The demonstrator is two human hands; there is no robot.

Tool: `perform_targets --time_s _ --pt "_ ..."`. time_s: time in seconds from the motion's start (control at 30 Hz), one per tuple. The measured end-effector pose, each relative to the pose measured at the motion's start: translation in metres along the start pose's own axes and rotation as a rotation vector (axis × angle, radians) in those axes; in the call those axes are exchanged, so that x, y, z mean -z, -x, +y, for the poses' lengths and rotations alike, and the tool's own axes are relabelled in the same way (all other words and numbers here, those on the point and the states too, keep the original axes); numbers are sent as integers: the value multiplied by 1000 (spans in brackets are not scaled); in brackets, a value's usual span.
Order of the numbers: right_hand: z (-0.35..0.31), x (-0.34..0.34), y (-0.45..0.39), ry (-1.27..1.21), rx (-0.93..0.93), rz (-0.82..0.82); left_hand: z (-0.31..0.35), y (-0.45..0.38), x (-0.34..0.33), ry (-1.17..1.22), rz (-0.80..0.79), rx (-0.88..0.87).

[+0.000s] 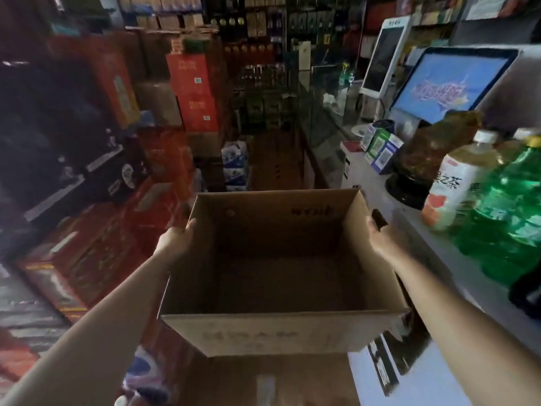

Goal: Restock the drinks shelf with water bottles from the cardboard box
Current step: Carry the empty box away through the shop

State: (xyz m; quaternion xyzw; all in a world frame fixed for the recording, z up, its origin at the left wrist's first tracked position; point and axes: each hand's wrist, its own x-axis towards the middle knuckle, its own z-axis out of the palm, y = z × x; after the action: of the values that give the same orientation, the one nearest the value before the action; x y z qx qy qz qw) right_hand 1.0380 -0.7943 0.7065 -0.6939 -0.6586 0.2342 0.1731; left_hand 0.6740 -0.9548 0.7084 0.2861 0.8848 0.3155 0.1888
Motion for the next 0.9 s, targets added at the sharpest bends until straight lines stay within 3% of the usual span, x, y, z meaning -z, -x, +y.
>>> perform_targets --time_s 0.37,0.53,0.9 --pt "-106 -72 -276 -129 43 -22 107 -268 -85 15 -1 -14" --pt "-158 -88 -385 -71 48 -24 155 -376 -113 34 -20 15" --pt "-259 -189 -626 -13 -32 5 227 -649 -197 47 -91 63"
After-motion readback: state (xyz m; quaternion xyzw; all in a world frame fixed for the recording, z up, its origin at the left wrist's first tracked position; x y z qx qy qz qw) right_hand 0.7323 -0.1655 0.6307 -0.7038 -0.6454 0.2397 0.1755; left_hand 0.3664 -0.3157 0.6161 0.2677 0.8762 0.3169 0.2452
